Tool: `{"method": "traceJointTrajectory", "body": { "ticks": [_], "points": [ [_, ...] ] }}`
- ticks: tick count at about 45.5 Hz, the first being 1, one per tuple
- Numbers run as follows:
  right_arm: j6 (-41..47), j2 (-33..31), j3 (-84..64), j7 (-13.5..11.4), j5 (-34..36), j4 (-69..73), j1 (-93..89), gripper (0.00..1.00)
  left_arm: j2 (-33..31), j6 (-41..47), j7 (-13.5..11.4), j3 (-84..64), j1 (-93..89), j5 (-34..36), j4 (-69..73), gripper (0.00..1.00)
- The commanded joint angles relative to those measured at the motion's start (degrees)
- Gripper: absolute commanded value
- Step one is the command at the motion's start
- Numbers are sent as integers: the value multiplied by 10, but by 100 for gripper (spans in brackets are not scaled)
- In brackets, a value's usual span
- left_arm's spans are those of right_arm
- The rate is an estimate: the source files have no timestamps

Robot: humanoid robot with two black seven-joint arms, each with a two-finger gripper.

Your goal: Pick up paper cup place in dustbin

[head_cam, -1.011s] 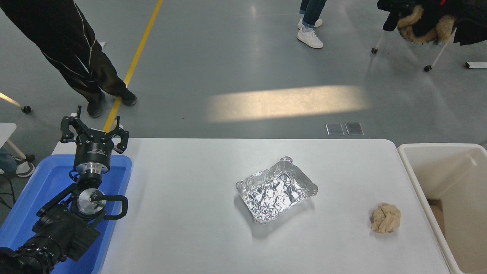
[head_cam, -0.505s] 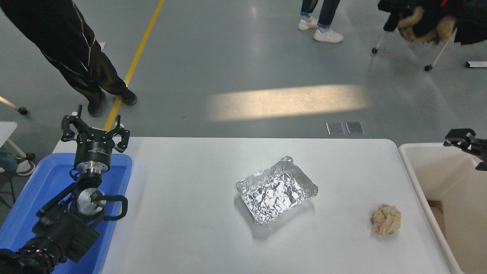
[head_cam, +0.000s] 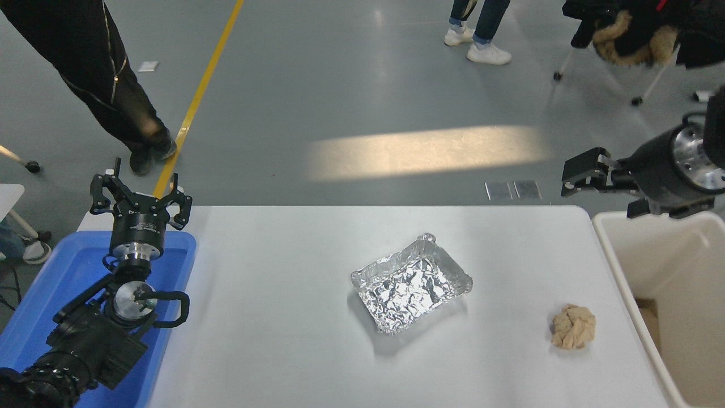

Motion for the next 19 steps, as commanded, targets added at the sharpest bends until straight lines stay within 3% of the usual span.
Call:
{"method": "traceJointTrajectory", "body": {
  "ticks": [1,7,19],
  "points": [
    [140,35,47,-3,20,22,75,100,0,0,0,0,0,0,0,99],
    [154,45,63,-5,26,22,70,100,0,0,0,0,0,0,0,99],
    [152,104,26,-8,122,22,42,100,0,0,0,0,0,0,0,99]
  ]
}}
